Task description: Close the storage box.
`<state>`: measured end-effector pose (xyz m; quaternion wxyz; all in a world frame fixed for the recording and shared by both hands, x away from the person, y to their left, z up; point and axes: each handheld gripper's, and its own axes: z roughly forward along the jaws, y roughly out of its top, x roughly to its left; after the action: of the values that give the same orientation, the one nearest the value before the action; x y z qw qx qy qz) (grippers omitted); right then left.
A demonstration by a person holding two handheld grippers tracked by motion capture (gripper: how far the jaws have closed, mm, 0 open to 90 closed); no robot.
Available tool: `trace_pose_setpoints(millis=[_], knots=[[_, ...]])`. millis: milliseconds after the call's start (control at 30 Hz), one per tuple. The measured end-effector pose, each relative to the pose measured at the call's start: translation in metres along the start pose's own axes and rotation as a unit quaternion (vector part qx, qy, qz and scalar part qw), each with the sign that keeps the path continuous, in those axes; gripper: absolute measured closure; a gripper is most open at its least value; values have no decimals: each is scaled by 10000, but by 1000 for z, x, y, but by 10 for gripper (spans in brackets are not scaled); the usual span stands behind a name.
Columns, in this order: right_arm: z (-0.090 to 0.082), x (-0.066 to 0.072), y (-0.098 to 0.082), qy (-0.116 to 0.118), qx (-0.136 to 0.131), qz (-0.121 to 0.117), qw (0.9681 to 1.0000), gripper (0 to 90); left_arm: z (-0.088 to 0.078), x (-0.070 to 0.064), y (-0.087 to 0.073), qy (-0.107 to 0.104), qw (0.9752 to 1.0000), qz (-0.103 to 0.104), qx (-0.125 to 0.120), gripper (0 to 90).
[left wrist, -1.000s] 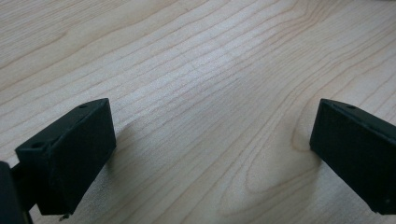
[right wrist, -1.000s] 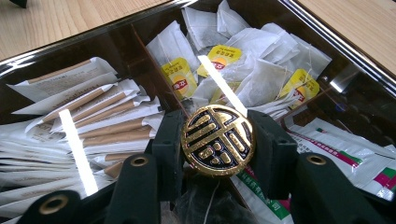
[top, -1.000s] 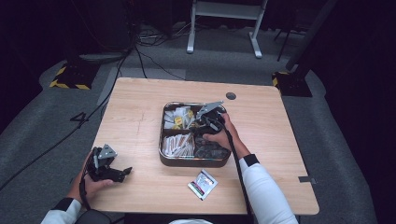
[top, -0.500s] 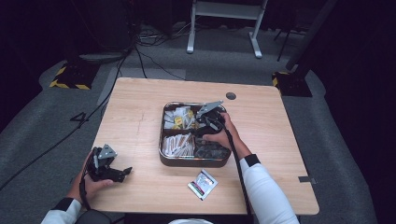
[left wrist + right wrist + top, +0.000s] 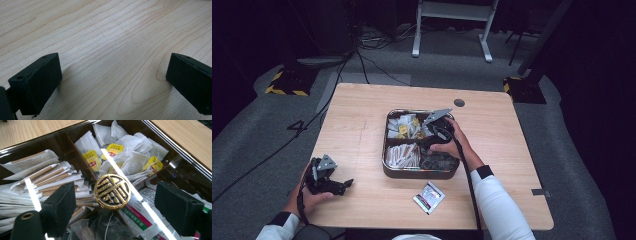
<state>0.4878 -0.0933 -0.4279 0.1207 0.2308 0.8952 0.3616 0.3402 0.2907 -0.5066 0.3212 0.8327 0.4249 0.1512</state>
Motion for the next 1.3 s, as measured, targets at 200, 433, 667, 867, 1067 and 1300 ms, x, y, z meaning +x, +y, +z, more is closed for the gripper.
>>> trace_pose_setpoints(millis=[200,433,667,867,1067,1300], knots=[[-9,0,-1,-3,-17,-10,10000,195,0,0,0,3,10000,-3,-2,5],[-26,-4,-8,-157,22,-66,9999,209,0,0,0,4,10000,-3,0,5],[-42,-6,-15,-278,4,-81,9996,214,0,0,0,3,10000,-2,0,5],[-56,-7,-21,-398,-7,-123,9991,217,0,0,0,4,10000,-3,-1,5],[-67,-7,-29,-475,29,-149,9988,219,0,0,0,6,10000,-8,-1,5],[-78,-6,-36,-626,83,-222,9978,221,0,0,0,7,10000,-6,-1,5]])
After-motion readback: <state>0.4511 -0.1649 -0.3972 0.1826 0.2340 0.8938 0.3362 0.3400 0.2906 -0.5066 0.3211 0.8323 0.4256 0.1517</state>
